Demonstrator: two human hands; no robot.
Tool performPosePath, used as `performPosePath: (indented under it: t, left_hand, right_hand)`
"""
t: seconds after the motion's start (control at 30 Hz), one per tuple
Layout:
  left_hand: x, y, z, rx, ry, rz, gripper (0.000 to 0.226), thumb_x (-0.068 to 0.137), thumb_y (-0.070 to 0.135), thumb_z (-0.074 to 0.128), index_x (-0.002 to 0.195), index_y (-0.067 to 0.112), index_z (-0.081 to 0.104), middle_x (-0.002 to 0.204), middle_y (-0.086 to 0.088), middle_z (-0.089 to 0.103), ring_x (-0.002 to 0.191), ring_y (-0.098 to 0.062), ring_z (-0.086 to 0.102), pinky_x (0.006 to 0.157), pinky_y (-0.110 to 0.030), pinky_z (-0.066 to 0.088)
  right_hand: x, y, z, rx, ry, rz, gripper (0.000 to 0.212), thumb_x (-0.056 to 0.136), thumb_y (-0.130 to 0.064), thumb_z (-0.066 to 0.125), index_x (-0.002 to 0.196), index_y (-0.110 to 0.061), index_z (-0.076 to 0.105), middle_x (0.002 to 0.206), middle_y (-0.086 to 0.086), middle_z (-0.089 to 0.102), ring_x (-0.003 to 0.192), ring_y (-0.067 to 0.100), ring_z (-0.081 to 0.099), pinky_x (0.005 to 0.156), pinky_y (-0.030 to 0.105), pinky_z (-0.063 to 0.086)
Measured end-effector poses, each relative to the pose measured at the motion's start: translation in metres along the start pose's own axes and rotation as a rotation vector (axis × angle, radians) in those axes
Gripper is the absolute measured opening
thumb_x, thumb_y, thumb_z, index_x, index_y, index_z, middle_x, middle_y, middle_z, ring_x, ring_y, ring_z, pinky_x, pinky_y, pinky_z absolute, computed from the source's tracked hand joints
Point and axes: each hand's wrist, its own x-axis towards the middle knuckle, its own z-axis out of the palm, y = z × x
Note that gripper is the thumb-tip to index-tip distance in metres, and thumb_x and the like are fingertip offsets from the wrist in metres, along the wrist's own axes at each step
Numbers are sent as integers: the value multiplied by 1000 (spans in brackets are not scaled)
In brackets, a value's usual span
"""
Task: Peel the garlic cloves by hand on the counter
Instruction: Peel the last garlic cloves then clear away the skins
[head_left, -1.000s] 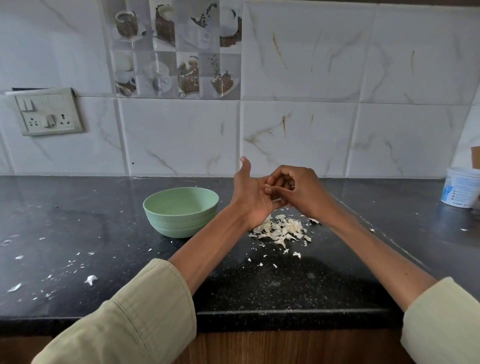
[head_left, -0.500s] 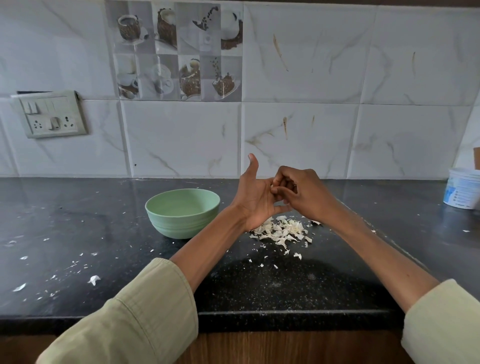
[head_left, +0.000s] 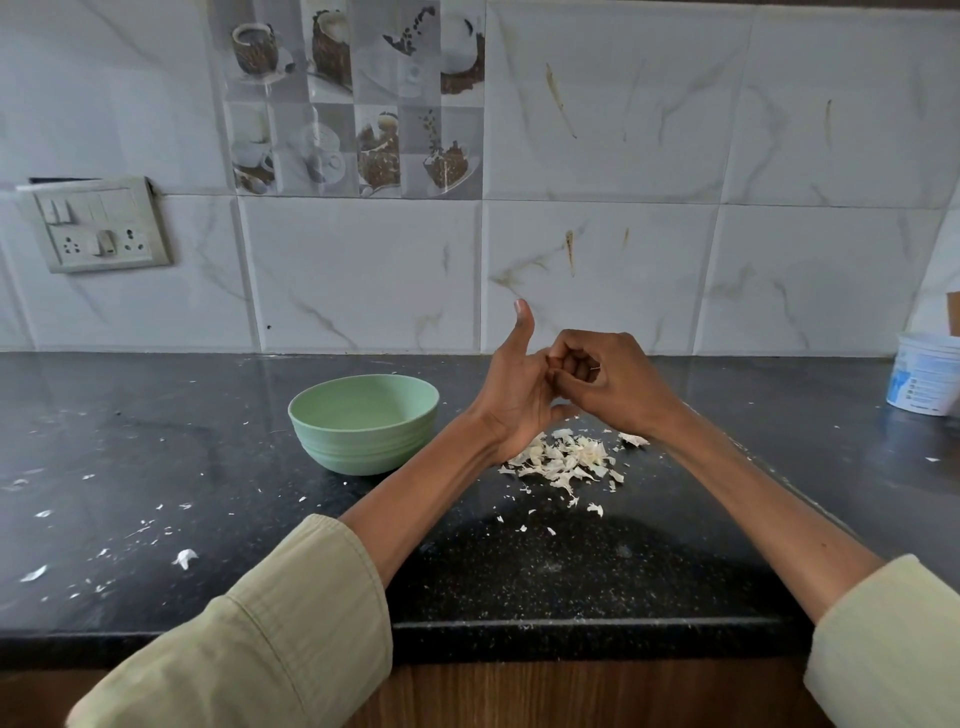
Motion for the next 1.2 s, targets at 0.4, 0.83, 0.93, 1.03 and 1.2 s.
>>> performPosePath:
  t: [0.4,0.83,0.93,1.03,1.2]
  left_hand:
    - [5,0,-8,-124,-27,34,117,83,99,23,130,-3,56,109,-17,63,104,-26,63,106,-50,48]
    - [-2,-2,-1,364,7,42,102,98,81,8,132,4,65,97,-1,76,108,-25,72,102,-45,50]
    - [-1,-5,4,369,-2,50,106,98,82,10,122,-5,65,91,-6,71,100,-19,70,107,-51,52]
    - [-1,-7,5,296,-9,49,105,98,82,11,123,-5,65,97,-12,71,110,-26,69,113,-61,47]
    - [4,-12,1,-96,-98,19,120,87,95,23,138,-9,54,112,-24,59,120,-38,56,120,-62,37]
  right_hand:
    - [3,4,6,42,-9,73,6,101,-23,69,98,-18,66,81,-3,71,69,9,64,63,16,48]
    - [-2,13,3,-88,-227,29,7,108,-23,54,104,-20,59,71,2,65,58,16,59,59,31,46]
    - [-2,14,1,-93,-176,17,15,103,-24,56,88,-22,57,64,-1,60,51,9,49,56,28,39]
    - [-3,11,2,-128,-146,6,21,99,-27,55,78,-26,55,59,-5,57,49,7,46,55,29,39]
    - [-3,6,1,-164,-66,35,35,95,-29,61,65,-38,46,54,-7,50,49,8,43,52,27,33]
